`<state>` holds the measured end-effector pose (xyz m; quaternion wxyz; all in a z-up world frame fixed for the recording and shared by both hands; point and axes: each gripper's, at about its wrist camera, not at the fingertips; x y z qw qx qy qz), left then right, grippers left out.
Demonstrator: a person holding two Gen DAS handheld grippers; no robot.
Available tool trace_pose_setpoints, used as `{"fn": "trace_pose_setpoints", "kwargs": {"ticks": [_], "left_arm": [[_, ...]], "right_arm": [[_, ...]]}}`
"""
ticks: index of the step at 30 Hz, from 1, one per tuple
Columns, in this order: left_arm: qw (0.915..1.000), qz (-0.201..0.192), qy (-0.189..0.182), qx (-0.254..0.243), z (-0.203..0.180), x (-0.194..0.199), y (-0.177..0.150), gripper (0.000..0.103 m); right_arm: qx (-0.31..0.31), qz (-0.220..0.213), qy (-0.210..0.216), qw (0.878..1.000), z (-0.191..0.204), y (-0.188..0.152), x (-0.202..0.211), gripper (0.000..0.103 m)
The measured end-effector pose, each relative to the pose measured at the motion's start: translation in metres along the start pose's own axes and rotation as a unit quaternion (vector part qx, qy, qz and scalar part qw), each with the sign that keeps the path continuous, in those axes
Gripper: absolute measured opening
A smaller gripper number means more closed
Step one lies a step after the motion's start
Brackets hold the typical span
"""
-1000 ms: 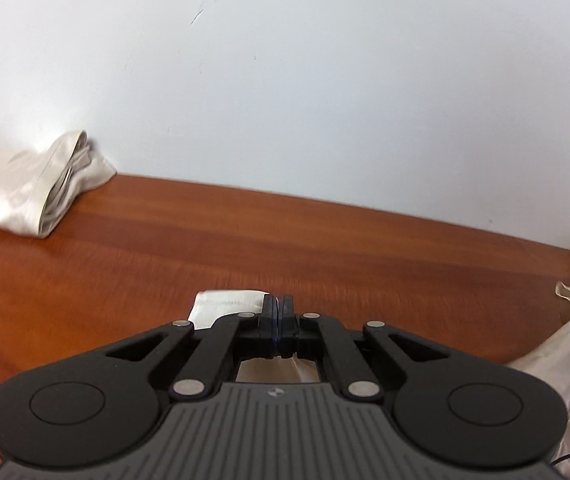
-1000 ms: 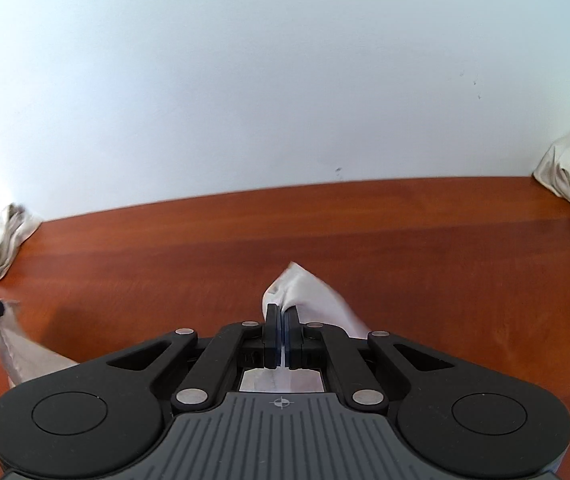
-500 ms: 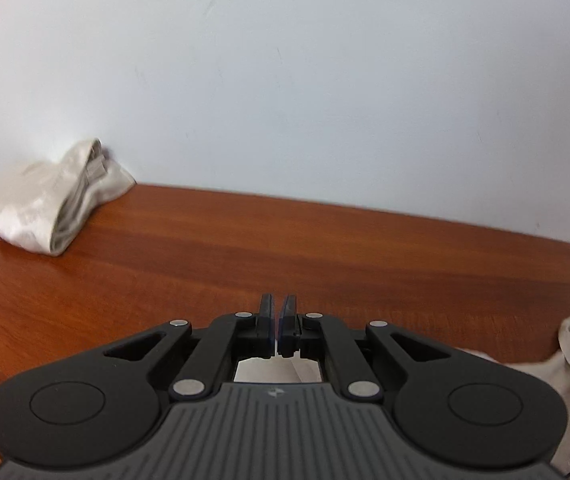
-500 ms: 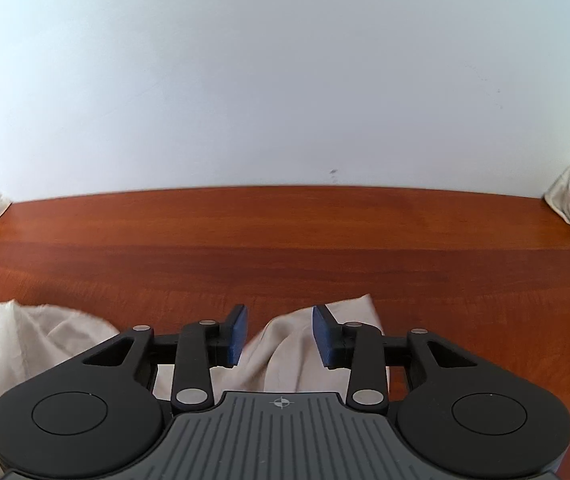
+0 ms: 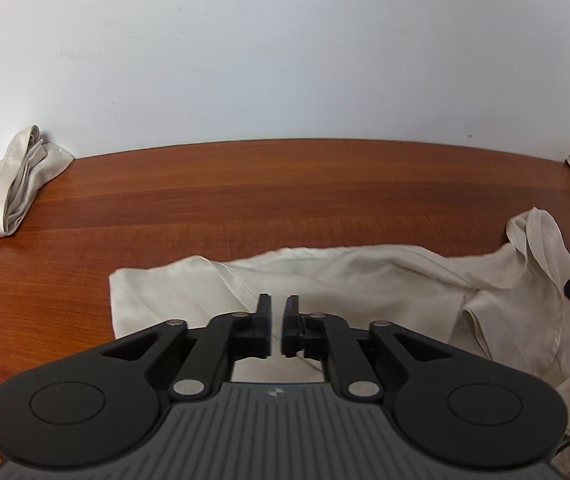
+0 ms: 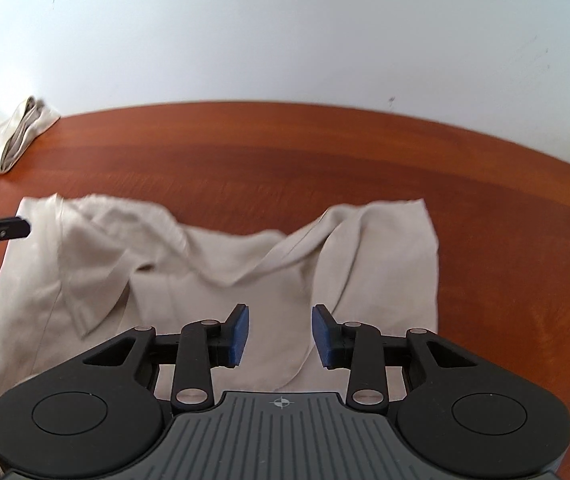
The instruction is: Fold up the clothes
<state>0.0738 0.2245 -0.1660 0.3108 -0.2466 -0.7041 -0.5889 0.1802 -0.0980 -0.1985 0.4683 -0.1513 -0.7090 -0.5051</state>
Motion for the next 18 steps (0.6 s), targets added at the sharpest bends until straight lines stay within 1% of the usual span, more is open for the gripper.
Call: {"fn": "trace_pose_setpoints", "kwargs": {"ticks": [4,7,12,16,18], "left_arm": [[0.9999,0.009,-0.006,-0.003,-0.009,-0.005,-0.007,0.01],[0.9997,0.013,-0.009,-0.016,-0.014,-0.011,-0.004,0.011],[0.9985,0.014,-0.018,-0.05,-0.021,-0.021,0.007,0.011],[0.9974,0.014,-0.023,-0.067,-0.023,-0.033,0.017,0.011],[0.9969,0.013,-0.024,-0.074,-0.024,-0.038,0.022,0.011]], "right_arm": [[0.002,0.006,0.007,1.0,0.011,-0.004,-0.009,0.037],[0.001,0.007,0.012,1.0,0.016,0.002,-0.015,0.037],[0.007,-0.002,0.004,1.0,0.016,0.017,-0.024,0.037],[0.0,0.003,0.002,1.0,0.009,0.031,-0.035,0.037],[-0.004,0.013,0.008,1.0,0.006,0.037,-0.043,0.037]]}}
Point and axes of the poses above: each gripper's, at about its wrist camera, not at the fingertips, and x roughly against the way its jaws point, z to its left, y to its top, and after that the axes turned 12 degrees about -y, right-handed
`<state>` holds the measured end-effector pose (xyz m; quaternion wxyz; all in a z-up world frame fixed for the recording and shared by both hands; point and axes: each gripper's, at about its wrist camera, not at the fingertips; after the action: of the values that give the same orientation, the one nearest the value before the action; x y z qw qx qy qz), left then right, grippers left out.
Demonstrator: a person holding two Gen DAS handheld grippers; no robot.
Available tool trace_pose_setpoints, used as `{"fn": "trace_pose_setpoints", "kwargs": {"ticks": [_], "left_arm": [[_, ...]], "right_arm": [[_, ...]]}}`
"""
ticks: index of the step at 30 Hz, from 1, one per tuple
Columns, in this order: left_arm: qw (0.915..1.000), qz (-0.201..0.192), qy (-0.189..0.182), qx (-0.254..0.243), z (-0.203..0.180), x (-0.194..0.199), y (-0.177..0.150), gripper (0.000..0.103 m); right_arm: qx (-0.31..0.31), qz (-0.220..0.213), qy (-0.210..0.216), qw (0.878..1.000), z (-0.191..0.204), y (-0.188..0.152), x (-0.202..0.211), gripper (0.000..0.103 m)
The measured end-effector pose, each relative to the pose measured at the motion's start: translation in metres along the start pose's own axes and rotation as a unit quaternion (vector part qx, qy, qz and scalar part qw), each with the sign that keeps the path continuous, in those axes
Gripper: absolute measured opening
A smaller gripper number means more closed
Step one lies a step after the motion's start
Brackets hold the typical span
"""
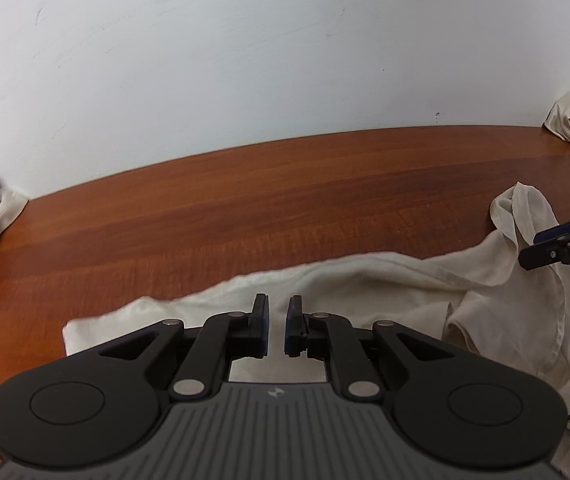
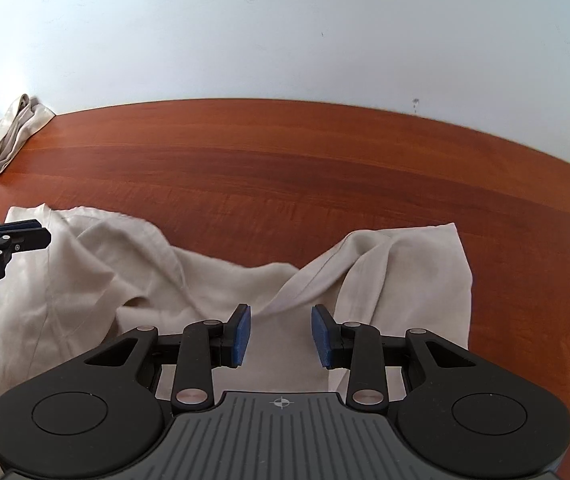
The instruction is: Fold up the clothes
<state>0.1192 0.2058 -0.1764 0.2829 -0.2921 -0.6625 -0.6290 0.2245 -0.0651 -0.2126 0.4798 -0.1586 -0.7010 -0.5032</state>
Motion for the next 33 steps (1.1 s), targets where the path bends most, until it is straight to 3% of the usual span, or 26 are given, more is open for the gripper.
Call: {"fn": "trace_pose_setpoints", "kwargs": {"ticks": [5,7,8,12,20,23,27,33], "left_arm": [[0.9998,0.003,-0.006,-0.019,-0.003,-0.013,0.011,0.012],[0.9997,0.003,-0.01,-0.024,-0.005,-0.016,0.013,0.012],[0.9996,0.003,-0.012,-0.027,-0.005,-0.018,0.014,0.012],[0.9995,0.007,-0.021,-0.025,-0.006,-0.019,0.012,0.012],[0.9992,0.018,-0.024,-0.025,-0.009,-0.027,0.008,0.012],[0.9994,0.019,-0.015,-0.023,-0.009,-0.029,0.006,0.012],[0.9996,0.017,-0.005,-0.021,-0.006,-0.023,0.002,0.017],[0.9998,0.021,0.001,-0.006,-0.001,-0.014,-0.004,0.021]], "right_arm": [[-0.039,0.033,0.025,0.998,-0.009,0.01,-0.021,0.037],[-0.05,0.044,0.028,0.997,-0.011,0.013,-0.027,0.026],[-0.053,0.049,0.025,0.997,-0.012,0.014,-0.03,0.01],[-0.071,0.043,0.032,0.996,-0.016,0.022,-0.032,0.006],[-0.169,0.007,0.072,0.983,-0.041,0.064,-0.046,0.007],[-0.195,-0.001,0.063,0.979,-0.048,0.072,-0.051,0.012],[-0.169,-0.026,0.038,0.985,-0.049,0.073,-0.039,0.033],[-0.118,-0.023,0.023,0.992,-0.044,0.06,-0.021,0.033]]}}
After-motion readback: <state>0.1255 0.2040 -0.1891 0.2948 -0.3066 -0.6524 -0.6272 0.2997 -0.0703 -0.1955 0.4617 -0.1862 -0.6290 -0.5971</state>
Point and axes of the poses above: each gripper's, at about its wrist camera, not at the fingertips, and x roughly against the way its jaws point, z to its left, y to its top, and after that the axes turned 12 degrees about -y, right-handed
